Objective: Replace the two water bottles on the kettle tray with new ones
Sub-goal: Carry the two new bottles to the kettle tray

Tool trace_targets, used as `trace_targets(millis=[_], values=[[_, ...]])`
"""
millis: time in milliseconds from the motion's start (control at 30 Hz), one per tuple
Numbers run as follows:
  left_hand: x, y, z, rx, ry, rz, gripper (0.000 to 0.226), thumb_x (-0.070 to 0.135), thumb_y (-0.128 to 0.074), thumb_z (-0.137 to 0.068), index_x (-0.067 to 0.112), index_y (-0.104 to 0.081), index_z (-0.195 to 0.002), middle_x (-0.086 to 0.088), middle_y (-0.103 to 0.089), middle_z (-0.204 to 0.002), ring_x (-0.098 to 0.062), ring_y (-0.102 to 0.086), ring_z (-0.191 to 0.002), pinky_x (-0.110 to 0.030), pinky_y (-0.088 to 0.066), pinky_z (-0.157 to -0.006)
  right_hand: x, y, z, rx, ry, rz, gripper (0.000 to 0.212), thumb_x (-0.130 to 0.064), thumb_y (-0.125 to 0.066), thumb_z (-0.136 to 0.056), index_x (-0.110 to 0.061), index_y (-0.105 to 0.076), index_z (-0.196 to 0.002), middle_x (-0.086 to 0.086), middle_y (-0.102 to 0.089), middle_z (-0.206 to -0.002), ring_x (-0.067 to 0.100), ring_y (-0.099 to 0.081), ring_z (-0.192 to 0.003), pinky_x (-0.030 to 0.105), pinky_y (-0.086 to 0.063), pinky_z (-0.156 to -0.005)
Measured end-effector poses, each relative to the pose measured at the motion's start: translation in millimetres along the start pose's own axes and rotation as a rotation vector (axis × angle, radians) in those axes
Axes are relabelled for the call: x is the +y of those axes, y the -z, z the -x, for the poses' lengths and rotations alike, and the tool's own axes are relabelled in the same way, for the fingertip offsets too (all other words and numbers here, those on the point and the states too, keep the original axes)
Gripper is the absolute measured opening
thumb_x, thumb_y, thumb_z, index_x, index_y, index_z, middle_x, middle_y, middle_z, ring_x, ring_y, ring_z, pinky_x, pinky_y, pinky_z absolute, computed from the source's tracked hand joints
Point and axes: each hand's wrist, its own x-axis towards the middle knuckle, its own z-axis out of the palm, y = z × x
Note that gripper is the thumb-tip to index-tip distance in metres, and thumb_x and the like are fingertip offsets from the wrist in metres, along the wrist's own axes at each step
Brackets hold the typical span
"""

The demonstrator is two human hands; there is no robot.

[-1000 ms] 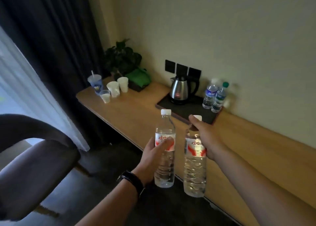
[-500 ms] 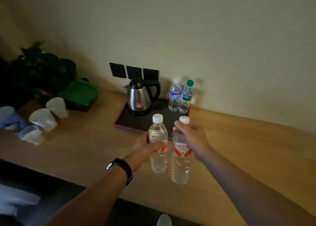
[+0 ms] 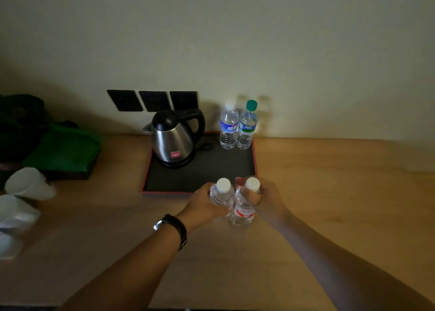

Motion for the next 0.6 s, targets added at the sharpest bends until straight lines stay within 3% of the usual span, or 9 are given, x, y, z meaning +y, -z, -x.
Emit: trace_targets(millis=[133, 233, 300, 367, 467, 600], values=[[-10.6, 1.3, -6.3, -0.003, -0.023, -0.002, 0.063, 0.029, -0.091, -0.065, 0.049, -0.05, -0.108, 0.023, -0.06, -0.107, -0.005, -0.061, -0.105, -0.021, -0.048, -0.079, 3.5, -8.0, 0.4, 0.043, 0.036, -0.031, 0.044, -0.037, -0.076, -0.073, -0.008, -0.071, -0.105, 0.017, -0.072, -0.106, 0.027, -0.068, -0.1, 0.044, -0.053, -0.086], [-10.8, 2.0, -6.0, -0.028, -0.034, -0.006, 0.065, 0.043, -0.09, -0.053, 0.052, -0.051, -0.105, 0.02, -0.064, -0.109, 0.0, -0.063, -0.102, -0.019, -0.049, -0.08, 8.2, -11.1, 4.6, 0.042, 0.038, -0.034, 0.05, -0.036, -0.079, -0.073, -0.006, -0.068, -0.111, 0.009, -0.073, -0.105, 0.017, -0.068, -0.096, 0.034, -0.054, -0.082], [-12.5, 1.3, -5.4, -0.035, -0.039, 0.0, 0.067, 0.05, -0.088, -0.048, 0.052, -0.051, -0.104, 0.02, -0.065, -0.108, 0.004, -0.063, -0.099, -0.017, -0.048, -0.077, 10.2, -12.6, 8.6, 0.004, 0.007, -0.104, 0.066, -0.041, -0.083, -0.07, 0.0, -0.063, -0.117, 0.004, -0.073, -0.101, 0.012, -0.067, -0.09, 0.026, -0.053, -0.077], [-14.7, 0.1, -4.4, -0.035, -0.047, -0.005, 0.067, 0.052, -0.086, -0.047, 0.053, -0.051, -0.105, 0.021, -0.065, -0.108, 0.009, -0.065, -0.095, -0.015, -0.048, -0.075, 9.6, -11.4, 11.1, 0.005, -0.014, -0.116, 0.076, -0.049, -0.084, -0.065, 0.0, -0.062, -0.12, 0.014, -0.071, -0.111, 0.016, -0.067, -0.099, 0.029, -0.054, -0.085], [-17.4, -0.4, -3.5, -0.033, -0.066, -0.008, 0.065, 0.044, -0.088, -0.054, 0.054, -0.05, -0.107, 0.02, -0.066, -0.109, 0.013, -0.064, -0.096, -0.014, -0.05, -0.075, 9.0, -7.8, 10.6, -0.001, 0.018, -0.074, 0.063, -0.035, -0.082, -0.067, -0.003, -0.064, -0.118, 0.026, -0.066, -0.12, 0.028, -0.064, -0.113, 0.033, -0.051, -0.093], [-17.3, 0.6, -4.6, -0.027, -0.082, -0.011, 0.08, 0.019, -0.091, -0.066, 0.038, -0.048, -0.131, 0.017, -0.063, -0.118, -0.008, -0.064, -0.113, -0.026, -0.055, -0.09, 8.3, -4.8, 8.7, -0.017, 0.021, 0.005, 0.048, -0.01, -0.082, -0.073, -0.002, -0.064, -0.117, 0.016, -0.06, -0.132, 0.025, -0.054, -0.126, 0.05, -0.041, -0.107]])
